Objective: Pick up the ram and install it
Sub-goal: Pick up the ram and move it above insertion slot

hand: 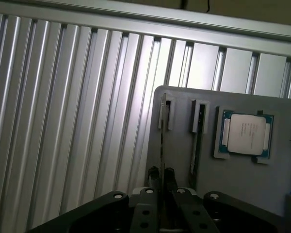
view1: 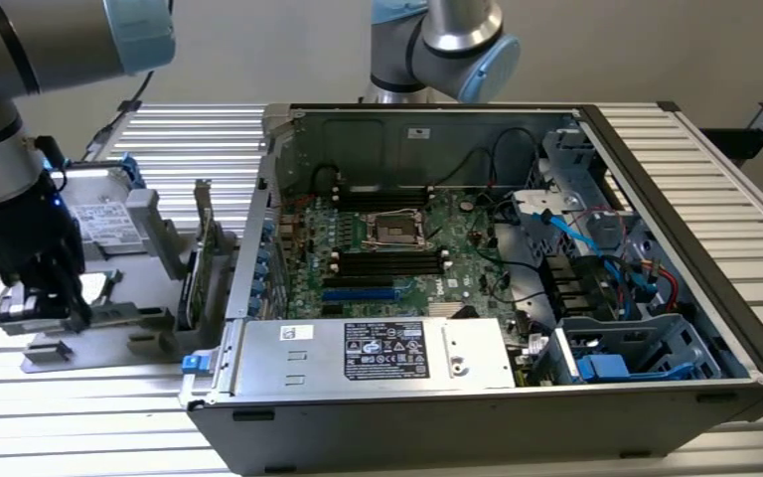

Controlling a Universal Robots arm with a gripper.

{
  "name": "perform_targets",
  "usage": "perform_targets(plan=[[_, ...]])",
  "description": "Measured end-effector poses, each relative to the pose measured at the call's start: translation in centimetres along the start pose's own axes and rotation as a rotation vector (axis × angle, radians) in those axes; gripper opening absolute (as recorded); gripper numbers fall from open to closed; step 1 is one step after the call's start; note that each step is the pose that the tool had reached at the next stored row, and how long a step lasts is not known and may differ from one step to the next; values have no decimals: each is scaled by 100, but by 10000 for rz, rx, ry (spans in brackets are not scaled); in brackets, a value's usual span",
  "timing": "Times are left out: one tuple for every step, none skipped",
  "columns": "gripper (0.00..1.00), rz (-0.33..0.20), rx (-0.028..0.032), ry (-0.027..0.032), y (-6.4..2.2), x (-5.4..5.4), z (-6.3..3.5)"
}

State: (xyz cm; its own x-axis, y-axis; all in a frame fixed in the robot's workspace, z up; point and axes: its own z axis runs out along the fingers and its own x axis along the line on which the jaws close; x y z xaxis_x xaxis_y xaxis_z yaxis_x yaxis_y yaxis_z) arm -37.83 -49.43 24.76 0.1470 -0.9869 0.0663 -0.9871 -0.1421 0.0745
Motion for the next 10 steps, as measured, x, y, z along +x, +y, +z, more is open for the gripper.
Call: perform_targets(plan=[[15,81,-3,-6,1,1,-18],[15,162,-6,-12,3,2,-36],[15,240,-8,-18,4,3,-54],[15,307,-12,-22,5,5,-72],[15,370,-13,-26,7,6,-92],[15,420,-13,-30,8,7,-110],[15,463,-13,-32,10,8,-129],[15,505,-11,-35,11,9,-148],[15,543,-10,-38,12,10,-166],[15,584,-9,-40,14,11,-188]])
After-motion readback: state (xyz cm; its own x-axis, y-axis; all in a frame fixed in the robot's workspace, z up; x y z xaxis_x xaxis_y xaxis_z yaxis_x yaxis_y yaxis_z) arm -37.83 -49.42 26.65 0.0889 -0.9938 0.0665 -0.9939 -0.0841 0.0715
